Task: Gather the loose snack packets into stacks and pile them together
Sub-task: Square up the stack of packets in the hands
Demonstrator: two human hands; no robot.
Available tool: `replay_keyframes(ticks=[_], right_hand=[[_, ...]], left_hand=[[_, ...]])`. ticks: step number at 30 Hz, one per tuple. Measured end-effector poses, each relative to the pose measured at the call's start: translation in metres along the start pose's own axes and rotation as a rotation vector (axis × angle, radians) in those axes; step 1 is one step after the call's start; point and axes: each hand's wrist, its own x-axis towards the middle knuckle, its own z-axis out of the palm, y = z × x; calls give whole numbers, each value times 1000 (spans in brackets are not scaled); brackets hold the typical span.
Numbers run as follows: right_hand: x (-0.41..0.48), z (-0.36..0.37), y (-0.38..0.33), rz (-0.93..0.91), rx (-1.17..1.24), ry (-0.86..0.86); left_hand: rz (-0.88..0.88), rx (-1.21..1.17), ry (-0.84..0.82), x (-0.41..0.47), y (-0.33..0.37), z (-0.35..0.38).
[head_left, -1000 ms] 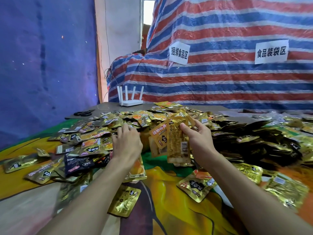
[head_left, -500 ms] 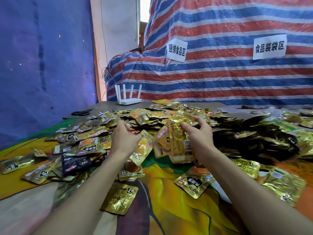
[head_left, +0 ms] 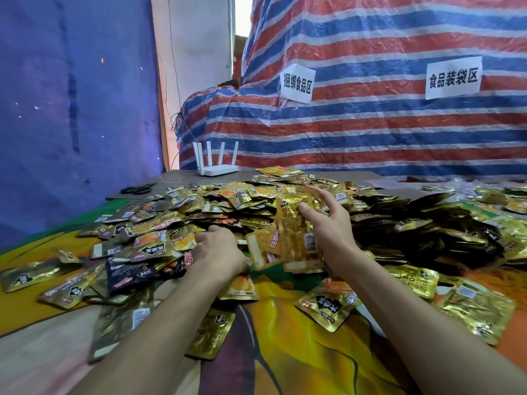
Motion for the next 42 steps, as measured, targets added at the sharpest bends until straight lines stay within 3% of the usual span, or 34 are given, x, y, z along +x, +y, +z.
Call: replay_keyframes(ticks=[7,11,13,17,20,22,27,33,37,39,42], right_hand=[[-3,1,-1,7,-9,-128],[-5,2,-1,-16,-58,-198],[-6,4,-2,-33,-62,-225],[-7,6,-2,-71,-151,-167],[-7,6,-3,-105,-131,-72],[-9,6,-5,-168,-150,-27],[-10,8,-5,-157,-132,-57],[-4,7,-10,7,-11,245],[-10,11,-4,294,-151,-89],[-16,19,4,209,-236,-194],[-21,26,10,52,-217,-190]], left_hand=[[43,-306,4,11,-10,-13],[186,-655,238,9,-10,-15],[318,-761,275,8,-7,-16],[484,-1012,75,2,4,-9],[468,-1261,-242,-1,9,-4],[506,-1288,-417,-1,7,-2],[586,-1094,-369,1,3,7],[400,-1299,-301,7,3,8],[324,-1416,-147,9,4,11],[303,-1472,-130,8,4,12],[300,-1532,-195,11,3,15]])
